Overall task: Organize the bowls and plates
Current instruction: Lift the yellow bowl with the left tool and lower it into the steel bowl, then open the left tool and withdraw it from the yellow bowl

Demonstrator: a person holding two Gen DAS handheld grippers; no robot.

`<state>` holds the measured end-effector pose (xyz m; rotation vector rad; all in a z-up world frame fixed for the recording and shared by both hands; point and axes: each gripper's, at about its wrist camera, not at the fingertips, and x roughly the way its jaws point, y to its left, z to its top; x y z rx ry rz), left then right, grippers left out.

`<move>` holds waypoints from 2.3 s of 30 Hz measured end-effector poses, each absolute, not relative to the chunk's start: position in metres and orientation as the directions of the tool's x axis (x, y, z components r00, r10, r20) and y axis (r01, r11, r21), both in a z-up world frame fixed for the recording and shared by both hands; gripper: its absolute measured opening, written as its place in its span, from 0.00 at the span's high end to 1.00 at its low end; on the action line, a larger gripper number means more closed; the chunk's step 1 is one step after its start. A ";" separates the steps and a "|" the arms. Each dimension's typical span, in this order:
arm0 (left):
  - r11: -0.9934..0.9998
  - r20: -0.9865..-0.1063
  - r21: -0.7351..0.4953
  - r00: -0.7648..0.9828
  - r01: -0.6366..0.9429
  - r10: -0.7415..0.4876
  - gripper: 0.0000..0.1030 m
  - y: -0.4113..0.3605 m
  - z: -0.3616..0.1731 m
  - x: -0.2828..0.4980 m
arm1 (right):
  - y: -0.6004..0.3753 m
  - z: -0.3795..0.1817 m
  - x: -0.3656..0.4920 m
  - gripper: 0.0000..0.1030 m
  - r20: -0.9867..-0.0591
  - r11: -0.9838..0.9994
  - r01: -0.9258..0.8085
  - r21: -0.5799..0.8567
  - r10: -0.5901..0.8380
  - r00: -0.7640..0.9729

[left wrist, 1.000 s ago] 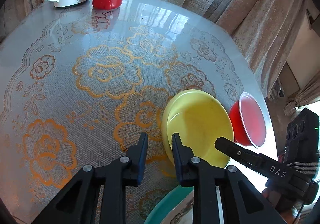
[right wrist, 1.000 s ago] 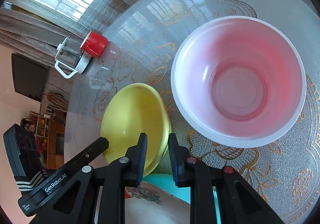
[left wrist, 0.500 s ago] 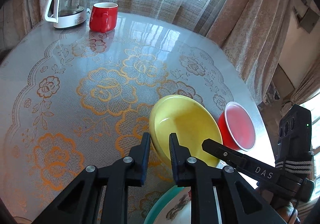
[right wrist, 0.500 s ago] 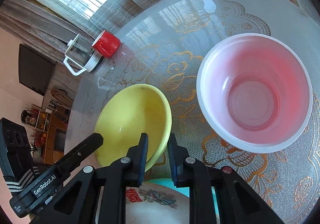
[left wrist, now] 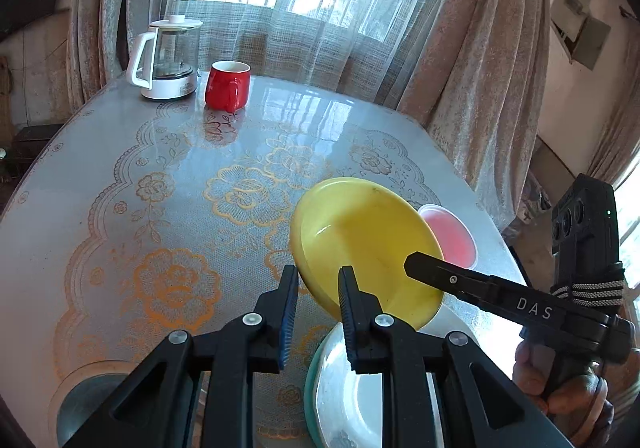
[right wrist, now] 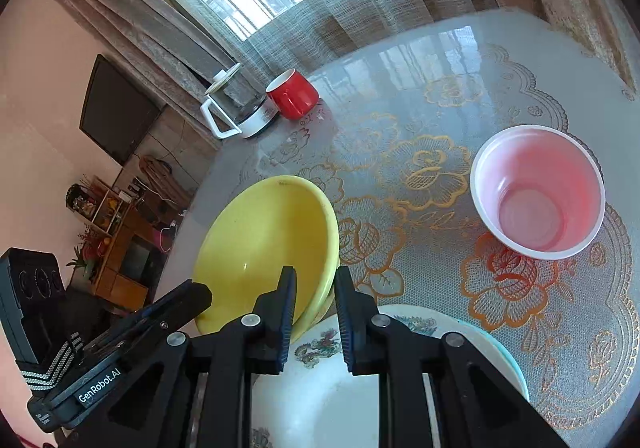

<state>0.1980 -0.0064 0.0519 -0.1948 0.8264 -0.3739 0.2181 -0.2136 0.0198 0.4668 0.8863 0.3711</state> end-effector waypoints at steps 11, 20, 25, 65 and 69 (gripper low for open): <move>0.925 -0.646 -0.326 0.668 0.197 -0.370 0.80 0.053 0.055 0.131 | -0.158 0.020 0.184 0.81 -0.644 0.814 -0.253 0.523 0.572 0.508; 0.942 -0.660 -0.319 0.688 0.108 -0.302 0.78 0.103 0.042 0.085 | -0.098 0.003 0.167 0.81 -0.671 0.776 -0.353 0.522 0.629 0.392; 0.942 -0.680 -0.328 0.676 0.067 -0.285 0.78 0.124 0.027 0.064 | -0.072 -0.008 0.160 0.81 -0.704 0.771 -0.386 0.507 0.629 0.331; 0.923 -0.730 -0.382 0.599 0.042 -0.330 0.64 0.152 -0.010 0.051 | -0.004 -0.039 0.138 0.81 -0.887 0.837 -0.510 0.199 0.375 0.270; 0.934 -0.729 -0.354 0.614 0.040 -0.303 0.62 0.152 -0.007 0.051 | -0.003 -0.038 0.138 0.81 -0.889 0.839 -0.508 0.193 0.369 0.272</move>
